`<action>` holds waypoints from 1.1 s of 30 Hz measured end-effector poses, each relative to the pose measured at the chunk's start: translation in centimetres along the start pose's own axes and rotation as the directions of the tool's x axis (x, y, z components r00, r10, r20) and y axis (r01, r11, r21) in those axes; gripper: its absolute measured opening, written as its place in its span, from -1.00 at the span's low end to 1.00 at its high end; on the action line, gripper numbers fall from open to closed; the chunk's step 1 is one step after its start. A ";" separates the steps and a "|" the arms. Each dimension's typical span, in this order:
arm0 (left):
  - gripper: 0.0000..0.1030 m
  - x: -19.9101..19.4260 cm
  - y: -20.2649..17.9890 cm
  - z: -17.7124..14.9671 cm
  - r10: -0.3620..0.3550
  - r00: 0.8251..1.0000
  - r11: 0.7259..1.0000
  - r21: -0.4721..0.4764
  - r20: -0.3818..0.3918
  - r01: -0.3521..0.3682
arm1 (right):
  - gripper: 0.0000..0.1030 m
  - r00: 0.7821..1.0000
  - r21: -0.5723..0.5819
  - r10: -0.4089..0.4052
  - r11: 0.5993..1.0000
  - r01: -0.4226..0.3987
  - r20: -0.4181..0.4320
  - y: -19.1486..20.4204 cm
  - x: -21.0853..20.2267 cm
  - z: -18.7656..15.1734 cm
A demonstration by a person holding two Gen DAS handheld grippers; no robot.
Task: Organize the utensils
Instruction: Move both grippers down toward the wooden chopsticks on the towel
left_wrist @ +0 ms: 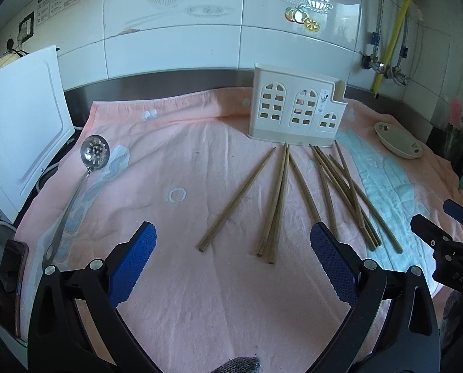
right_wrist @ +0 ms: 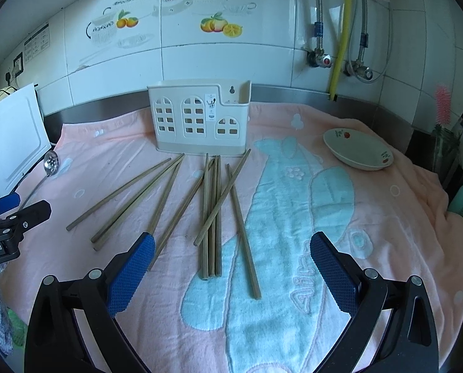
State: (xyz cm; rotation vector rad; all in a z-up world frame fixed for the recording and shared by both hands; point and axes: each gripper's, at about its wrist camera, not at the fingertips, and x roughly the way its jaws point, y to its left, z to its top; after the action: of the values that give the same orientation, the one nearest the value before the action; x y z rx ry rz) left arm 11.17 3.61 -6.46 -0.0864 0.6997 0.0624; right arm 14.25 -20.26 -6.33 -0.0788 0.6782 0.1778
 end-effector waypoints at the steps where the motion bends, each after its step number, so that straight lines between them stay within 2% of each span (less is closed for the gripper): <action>1: 0.90 0.3 0.1 0.1 -0.001 1.000 1.000 0.002 -0.003 0.001 | 0.88 1.000 0.002 0.006 1.000 -0.006 -0.006 0.1 0.4 0.1; 12: 0.90 2.9 0.5 0.7 -0.003 0.999 1.000 0.026 -0.053 0.004 | 0.88 0.999 0.022 0.022 1.000 -0.021 -0.048 0.3 2.9 0.7; 27: 0.90 6.0 1.1 1.9 0.010 0.996 0.998 0.059 -0.091 -0.004 | 0.84 0.997 0.069 0.053 0.996 -0.049 -0.062 0.4 5.8 2.4; 28: 0.90 6.1 1.2 1.9 0.009 0.996 0.998 0.058 -0.093 -0.004 | 0.76 0.997 0.068 0.052 0.997 -0.048 -0.062 0.5 6.0 2.6; 29: 0.90 6.2 1.3 1.9 0.007 0.995 0.998 0.057 -0.095 -0.001 | 0.61 0.997 0.068 0.053 0.997 -0.049 -0.062 0.5 6.2 2.6; 33: 0.88 6.6 1.7 1.9 0.004 0.995 0.998 0.057 -0.098 0.001 | 0.49 0.993 0.102 0.084 0.992 -0.075 -0.082 0.5 7.2 2.9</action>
State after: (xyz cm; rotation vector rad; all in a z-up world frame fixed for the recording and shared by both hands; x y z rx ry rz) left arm 17.26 5.73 -9.43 -0.0339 0.7995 0.0397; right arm 21.49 -18.42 -8.64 0.0361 0.7757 0.2181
